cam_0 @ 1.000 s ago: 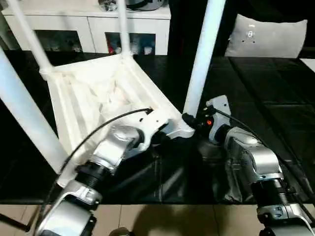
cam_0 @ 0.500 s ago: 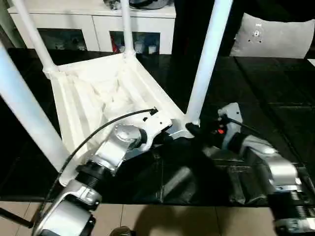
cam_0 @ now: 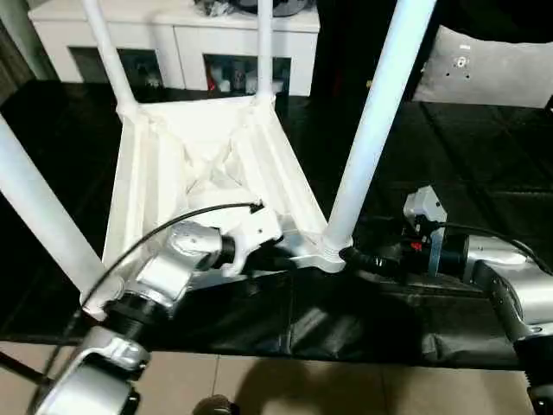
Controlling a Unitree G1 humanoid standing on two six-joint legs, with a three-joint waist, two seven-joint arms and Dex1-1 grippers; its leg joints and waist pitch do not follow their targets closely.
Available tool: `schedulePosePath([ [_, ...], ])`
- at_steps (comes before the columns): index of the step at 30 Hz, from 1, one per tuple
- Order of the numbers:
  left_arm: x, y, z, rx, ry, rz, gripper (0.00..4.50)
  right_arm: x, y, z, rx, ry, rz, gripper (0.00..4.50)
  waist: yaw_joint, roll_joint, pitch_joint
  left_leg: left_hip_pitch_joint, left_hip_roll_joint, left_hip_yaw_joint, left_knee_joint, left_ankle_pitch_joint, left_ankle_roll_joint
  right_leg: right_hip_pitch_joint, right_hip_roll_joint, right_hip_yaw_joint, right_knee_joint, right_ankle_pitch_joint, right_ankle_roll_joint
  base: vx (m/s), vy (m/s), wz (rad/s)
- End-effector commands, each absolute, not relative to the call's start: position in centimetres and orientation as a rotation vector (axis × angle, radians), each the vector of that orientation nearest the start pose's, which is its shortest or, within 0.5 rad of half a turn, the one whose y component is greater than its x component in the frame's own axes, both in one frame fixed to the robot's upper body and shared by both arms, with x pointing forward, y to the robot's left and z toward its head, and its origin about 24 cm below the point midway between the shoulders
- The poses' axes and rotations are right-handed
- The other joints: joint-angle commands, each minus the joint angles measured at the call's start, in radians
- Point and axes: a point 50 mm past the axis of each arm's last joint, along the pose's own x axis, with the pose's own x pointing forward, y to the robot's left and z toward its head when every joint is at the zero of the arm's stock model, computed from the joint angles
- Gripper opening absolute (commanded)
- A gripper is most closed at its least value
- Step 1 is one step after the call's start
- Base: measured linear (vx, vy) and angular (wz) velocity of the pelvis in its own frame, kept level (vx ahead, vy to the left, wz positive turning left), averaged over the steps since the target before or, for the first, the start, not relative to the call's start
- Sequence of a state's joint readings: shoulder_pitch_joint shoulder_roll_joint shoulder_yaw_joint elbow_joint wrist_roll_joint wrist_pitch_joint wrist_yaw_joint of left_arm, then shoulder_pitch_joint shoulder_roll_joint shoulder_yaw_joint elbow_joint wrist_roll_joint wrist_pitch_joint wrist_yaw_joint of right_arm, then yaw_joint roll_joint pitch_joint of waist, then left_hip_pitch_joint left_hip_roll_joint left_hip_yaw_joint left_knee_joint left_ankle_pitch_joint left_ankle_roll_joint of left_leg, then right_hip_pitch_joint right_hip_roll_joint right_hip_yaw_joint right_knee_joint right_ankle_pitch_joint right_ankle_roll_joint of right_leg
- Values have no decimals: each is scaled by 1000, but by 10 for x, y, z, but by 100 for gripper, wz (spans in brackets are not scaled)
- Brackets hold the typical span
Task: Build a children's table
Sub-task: Rotate leg to tighten
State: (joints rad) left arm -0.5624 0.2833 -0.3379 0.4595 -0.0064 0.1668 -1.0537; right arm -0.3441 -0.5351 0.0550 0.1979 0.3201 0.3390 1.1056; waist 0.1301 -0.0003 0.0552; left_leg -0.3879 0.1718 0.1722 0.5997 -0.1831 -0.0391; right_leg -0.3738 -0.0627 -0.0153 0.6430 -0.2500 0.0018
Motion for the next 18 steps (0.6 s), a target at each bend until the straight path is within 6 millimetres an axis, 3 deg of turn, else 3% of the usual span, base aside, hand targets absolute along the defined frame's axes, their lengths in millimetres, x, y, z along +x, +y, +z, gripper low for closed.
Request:
schedulePosePath([
  [1,312,96,56,372,339,-1292,86,285,-194,86,-110,292,1111,440,-1,-17,-67,20,57,-15,-61,-72,85,36,-80,29,-71,69,-253,0,0,0],
  [4,312,98,51,395,354,-1281,98,284,-194,86,-113,292,1117,440,-1,-20,-67,18,55,-15,-60,-63,95,37,-80,30,-70,93,-248,0,0,0],
  [15,312,119,38,501,507,-1254,98,283,-195,86,-128,298,1132,440,-14,-20,-58,21,57,-17,-69,-128,58,35,-82,31,-84,-47,-231,0,0,0],
  [18,309,122,36,520,536,-1272,98,284,-195,85,-130,299,1132,440,-16,-19,-59,20,57,-17,-69,-122,57,35,-83,32,-82,-42,-232,0,0,0],
])
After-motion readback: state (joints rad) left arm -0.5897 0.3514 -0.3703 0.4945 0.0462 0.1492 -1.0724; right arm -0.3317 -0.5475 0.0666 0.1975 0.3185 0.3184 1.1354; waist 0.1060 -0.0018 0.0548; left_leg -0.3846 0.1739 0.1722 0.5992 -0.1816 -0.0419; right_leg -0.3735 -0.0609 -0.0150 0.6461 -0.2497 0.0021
